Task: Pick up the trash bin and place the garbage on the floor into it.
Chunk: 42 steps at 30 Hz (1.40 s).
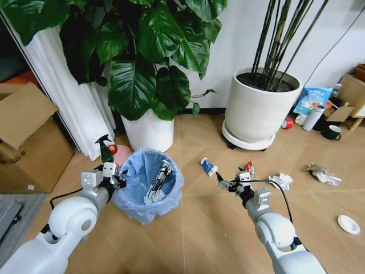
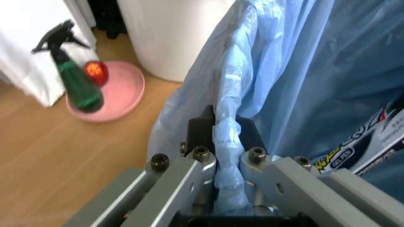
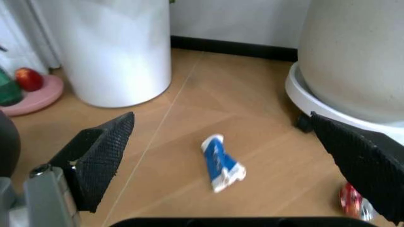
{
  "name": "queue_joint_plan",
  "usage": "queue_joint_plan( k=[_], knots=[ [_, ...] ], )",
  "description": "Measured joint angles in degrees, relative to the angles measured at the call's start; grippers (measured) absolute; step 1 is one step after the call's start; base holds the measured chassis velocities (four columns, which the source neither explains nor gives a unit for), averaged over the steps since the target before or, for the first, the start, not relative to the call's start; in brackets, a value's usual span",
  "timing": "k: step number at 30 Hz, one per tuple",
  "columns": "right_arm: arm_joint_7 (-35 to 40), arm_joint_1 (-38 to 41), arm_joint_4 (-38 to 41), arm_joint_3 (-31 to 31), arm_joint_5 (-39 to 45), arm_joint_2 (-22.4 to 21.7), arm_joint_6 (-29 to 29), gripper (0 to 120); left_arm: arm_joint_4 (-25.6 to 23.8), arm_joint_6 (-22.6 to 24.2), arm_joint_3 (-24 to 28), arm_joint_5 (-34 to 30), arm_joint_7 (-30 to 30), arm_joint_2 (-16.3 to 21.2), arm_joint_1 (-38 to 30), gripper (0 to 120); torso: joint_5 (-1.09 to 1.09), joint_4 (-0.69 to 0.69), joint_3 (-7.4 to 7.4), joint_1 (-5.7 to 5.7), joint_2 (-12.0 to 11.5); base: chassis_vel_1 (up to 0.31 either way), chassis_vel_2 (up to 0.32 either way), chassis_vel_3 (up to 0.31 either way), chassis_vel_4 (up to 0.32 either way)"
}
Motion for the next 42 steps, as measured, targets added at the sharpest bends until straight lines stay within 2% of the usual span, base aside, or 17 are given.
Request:
queue_joint_plan(
  k=[12, 15, 24, 29, 33, 36, 38, 42],
  knots=[
    [-0.41, 0.06, -1.26, -0.10, -0.17, 0.15, 0.72, 100, -0.32, -0.03, 0.12, 0.02, -0.08, -0.06, 0.22, 0, -0.03, -0.01, -0.01, 0.00, 0.00, -0.227, 0.234, 0.225, -0.234],
    [-1.85, 0.62, -3.90, 0.02, 0.54, -0.11, 0.80, 100, -0.69, -0.03, 0.05, 0.01, -0.21, -0.03, 0.44, 0, -0.01, -0.01, 0.00, 0.01, 0.00, -0.158, 0.206, 0.186, -0.185],
    [-10.62, 7.75, -22.67, -0.97, 3.95, -1.72, 3.41, 100, -1.95, -0.03, -0.09, 0.01, -0.71, -0.32, 1.33, 0, -0.01, -0.02, -0.02, -0.01, 0.00, -0.025, 0.026, 0.021, -0.016],
    [-14.96, 11.54, -28.77, -2.33, 3.33, -1.75, 4.58, 100, -2.20, -0.03, -0.07, 0.01, -0.89, -0.33, 1.59, 0, -0.01, -0.01, -0.02, -0.02, 0.00, 0.009, -0.016, -0.013, 0.009],
    [-18.17, 16.28, -38.10, -4.05, 0.14, -0.27, 6.25, 100, -2.40, -0.13, -0.03, 0.02, -1.02, -0.11, 1.74, 0, 0.02, 0.00, 0.00, -0.01, 0.00, 0.000, 0.000, 0.000, 0.000],
    [-18.58, 17.94, -41.94, -4.62, -0.91, 0.48, 6.59, 100, -2.43, -0.19, 0.02, 0.00, -1.12, -0.08, 1.77, 0, -0.05, 0.00, 0.00, 0.00, 0.00, 0.000, 0.000, 0.000, 0.000],
    [-18.92, 18.97, -44.61, -4.86, -2.02, 1.13, 7.25, 100, -2.43, -0.27, 0.02, 0.00, -1.20, -0.07, 1.79, 0, 0.02, -0.01, 0.00, 0.00, 0.00, 0.000, 0.000, 0.000, 0.000],
    [-19.55, 20.81, -48.85, -4.99, -3.09, 2.18, 8.16, 100, -2.25, -0.39, 0.13, 0.00, -1.25, -0.11, 1.92, 0, -0.03, -0.02, 0.00, 0.00, 0.00, 0.000, 0.000, 0.000, 0.000]
  ],
)
